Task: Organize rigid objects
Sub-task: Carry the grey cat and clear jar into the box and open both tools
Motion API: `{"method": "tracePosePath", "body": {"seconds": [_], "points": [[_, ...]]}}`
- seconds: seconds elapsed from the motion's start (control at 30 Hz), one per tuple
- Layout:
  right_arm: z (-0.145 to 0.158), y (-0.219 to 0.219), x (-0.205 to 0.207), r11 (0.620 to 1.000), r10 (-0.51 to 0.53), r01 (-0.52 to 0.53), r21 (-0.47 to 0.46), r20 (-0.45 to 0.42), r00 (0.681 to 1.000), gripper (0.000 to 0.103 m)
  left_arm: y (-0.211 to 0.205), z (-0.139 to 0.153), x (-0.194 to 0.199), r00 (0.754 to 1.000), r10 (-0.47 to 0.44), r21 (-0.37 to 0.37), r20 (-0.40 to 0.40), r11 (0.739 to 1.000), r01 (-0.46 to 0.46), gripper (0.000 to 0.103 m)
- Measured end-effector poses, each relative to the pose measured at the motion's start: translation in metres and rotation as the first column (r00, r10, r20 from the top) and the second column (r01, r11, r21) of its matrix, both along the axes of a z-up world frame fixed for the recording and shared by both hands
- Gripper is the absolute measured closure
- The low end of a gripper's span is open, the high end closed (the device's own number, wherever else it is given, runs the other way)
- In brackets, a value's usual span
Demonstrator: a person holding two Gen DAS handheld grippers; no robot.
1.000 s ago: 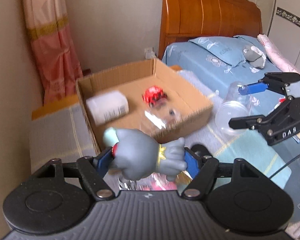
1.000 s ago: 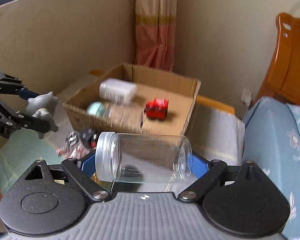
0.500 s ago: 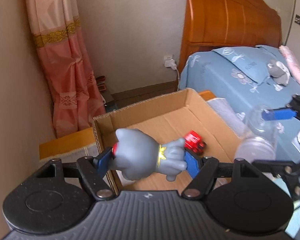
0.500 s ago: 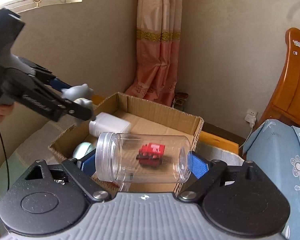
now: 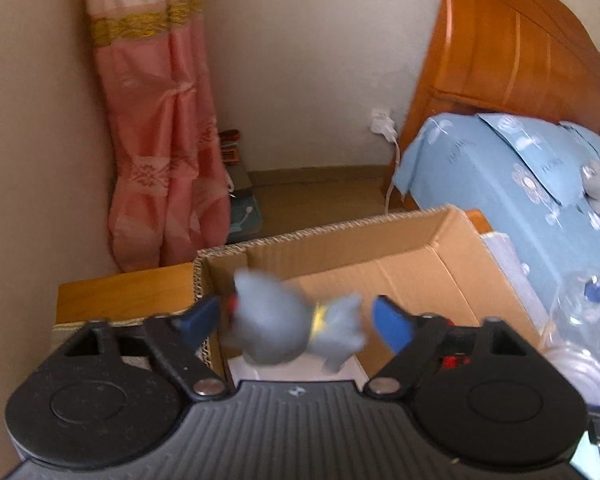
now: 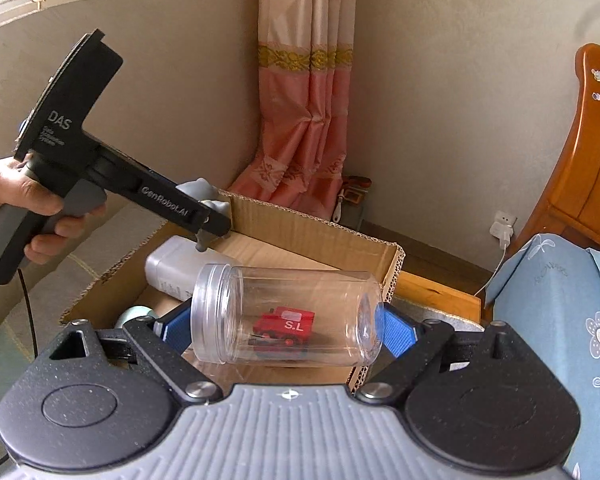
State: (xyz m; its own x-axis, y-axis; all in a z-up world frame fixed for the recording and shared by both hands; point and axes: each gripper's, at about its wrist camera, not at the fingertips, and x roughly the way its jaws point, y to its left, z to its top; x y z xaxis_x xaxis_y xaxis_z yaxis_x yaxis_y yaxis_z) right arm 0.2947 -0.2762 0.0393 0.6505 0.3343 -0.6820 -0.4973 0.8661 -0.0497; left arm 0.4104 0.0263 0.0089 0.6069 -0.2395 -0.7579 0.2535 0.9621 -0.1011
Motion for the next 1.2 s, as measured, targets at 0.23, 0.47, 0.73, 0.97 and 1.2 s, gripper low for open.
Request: {"method": "tracePosePath", "body": {"seconds": [0.23, 0.47, 0.73, 0.97, 1.2], "points": [[-0.007, 0.003, 0.017, 1.000, -0.013, 0.013, -0.013, -0.015, 1.000, 0.009, 0.018, 0.011, -0.023, 0.999, -0.009, -0.022, 0.050, 1.000, 0.010, 0.008], [-0.014, 0.017, 0.039, 1.000, -0.025, 0.024, -0.019, -0.035, 0.999, 0.009, 0.026, 0.017, -0.059, 0.996, -0.063, 0.034, 0.064, 0.998, 0.061, 0.008], [-0.015, 0.032, 0.060, 0.999, -0.038, 0.037, -0.026, -0.028, 0.999, 0.006, 0.032, 0.024, -0.077, 0.992, -0.066, 0.076, 0.111, 0.995, 0.058, 0.008], [-0.018, 0.041, 0.048, 0.998, -0.009, 0.008, -0.065, -0.023, 1.000, 0.000, 0.035, 0.023, -0.089, 0.991, -0.078, 0.078, 0.112, 0.995, 0.069, 0.008], [-0.015, 0.036, 0.023, 0.999, 0.007, -0.009, -0.048, -0.022, 1.000, 0.000, 0.030, 0.022, -0.107, 0.991, -0.094, 0.095, 0.094, 0.992, 0.085, 0.008]]}}
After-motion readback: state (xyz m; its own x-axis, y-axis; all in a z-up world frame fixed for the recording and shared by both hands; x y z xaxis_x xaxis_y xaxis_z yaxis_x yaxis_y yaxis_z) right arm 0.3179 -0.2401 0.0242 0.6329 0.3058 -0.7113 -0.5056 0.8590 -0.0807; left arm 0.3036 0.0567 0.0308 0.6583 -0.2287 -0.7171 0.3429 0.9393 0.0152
